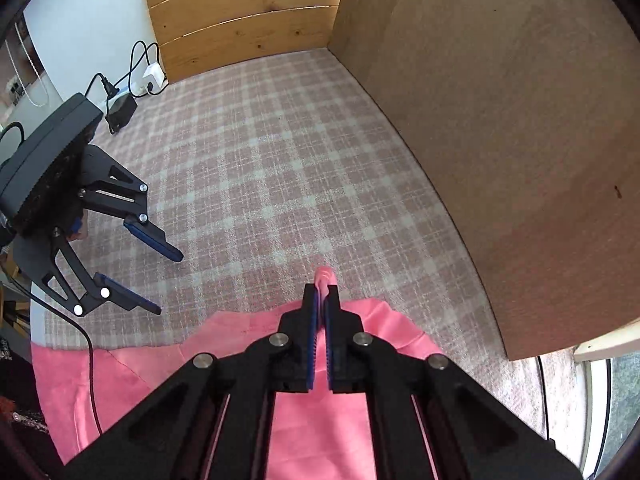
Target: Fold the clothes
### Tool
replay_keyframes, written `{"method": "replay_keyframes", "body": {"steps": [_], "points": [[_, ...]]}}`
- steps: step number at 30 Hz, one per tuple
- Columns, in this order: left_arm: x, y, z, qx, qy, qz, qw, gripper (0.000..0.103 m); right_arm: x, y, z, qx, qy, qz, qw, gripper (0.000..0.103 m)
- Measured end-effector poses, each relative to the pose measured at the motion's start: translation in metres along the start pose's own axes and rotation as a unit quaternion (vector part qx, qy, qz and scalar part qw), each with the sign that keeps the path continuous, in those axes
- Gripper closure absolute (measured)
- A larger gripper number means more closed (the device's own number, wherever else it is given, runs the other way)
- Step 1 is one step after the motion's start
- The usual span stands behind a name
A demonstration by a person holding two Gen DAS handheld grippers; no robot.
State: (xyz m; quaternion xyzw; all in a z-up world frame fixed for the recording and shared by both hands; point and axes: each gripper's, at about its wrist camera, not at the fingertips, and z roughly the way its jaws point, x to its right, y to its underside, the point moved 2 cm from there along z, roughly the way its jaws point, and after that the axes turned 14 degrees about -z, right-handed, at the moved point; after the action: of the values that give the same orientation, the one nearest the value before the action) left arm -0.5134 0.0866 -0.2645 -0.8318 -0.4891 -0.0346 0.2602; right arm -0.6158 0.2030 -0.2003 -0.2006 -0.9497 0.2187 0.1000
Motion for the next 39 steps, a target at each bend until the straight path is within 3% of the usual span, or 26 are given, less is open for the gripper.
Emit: {"method": "replay_keyframes", "body": {"steps": [7, 12, 14, 16, 20, 22, 27, 33, 36, 37, 39], "points": [[0.017, -0.026, 0.029, -0.016, 0.026, 0.019, 0.9994, 0.060, 0.007, 0.032, -0.027, 0.019, 0.006, 0.023, 1.000, 0.100], [0.041, -0.026, 0.040, -0.019, 0.017, 0.065, 0.9976, 0.061, 0.003, 0.044, -0.027, 0.014, 0.009, 0.026, 1.000, 0.100], [0.046, -0.026, 0.040, -0.018, 0.016, 0.068, 0.9974, 0.068, 0.003, 0.048, -0.026, 0.012, 0.010, 0.029, 0.999, 0.100], [0.048, -0.023, 0.041, -0.020, 0.017, 0.074, 0.9969, 0.087, 0.003, 0.050, -0.026, 0.010, 0.010, 0.031, 0.999, 0.100], [0.049, -0.020, 0.037, -0.014, 0.010, 0.081, 0.9966, 0.091, 0.002, 0.050, -0.024, -0.001, 0.010, 0.028, 1.000, 0.100], [0.049, -0.017, 0.033, -0.012, 0.017, 0.078, 0.9967, 0.101, 0.002, 0.048, -0.024, -0.003, 0.014, 0.027, 1.000, 0.100], [0.044, -0.006, 0.011, 0.010, 0.026, 0.078, 0.9966, 0.102, 0.005, 0.040, -0.024, 0.003, 0.024, 0.030, 0.999, 0.100], [0.019, 0.007, -0.028, 0.041, 0.007, 0.036, 0.9985, 0.102, 0.005, 0.018, -0.011, 0.024, 0.028, 0.025, 0.999, 0.100], [0.013, 0.012, -0.016, 0.017, -0.019, 0.023, 0.9994, 0.103, 0.007, -0.001, 0.023, 0.016, 0.018, 0.031, 0.999, 0.098], [0.012, 0.014, -0.012, 0.009, -0.028, 0.019, 0.9994, 0.103, 0.009, -0.006, 0.039, 0.004, 0.014, 0.039, 0.999, 0.090], [0.008, 0.019, -0.006, -0.004, -0.050, 0.020, 0.9986, 0.103, 0.013, -0.014, 0.060, -0.024, 0.016, 0.053, 0.998, 0.086]]}}
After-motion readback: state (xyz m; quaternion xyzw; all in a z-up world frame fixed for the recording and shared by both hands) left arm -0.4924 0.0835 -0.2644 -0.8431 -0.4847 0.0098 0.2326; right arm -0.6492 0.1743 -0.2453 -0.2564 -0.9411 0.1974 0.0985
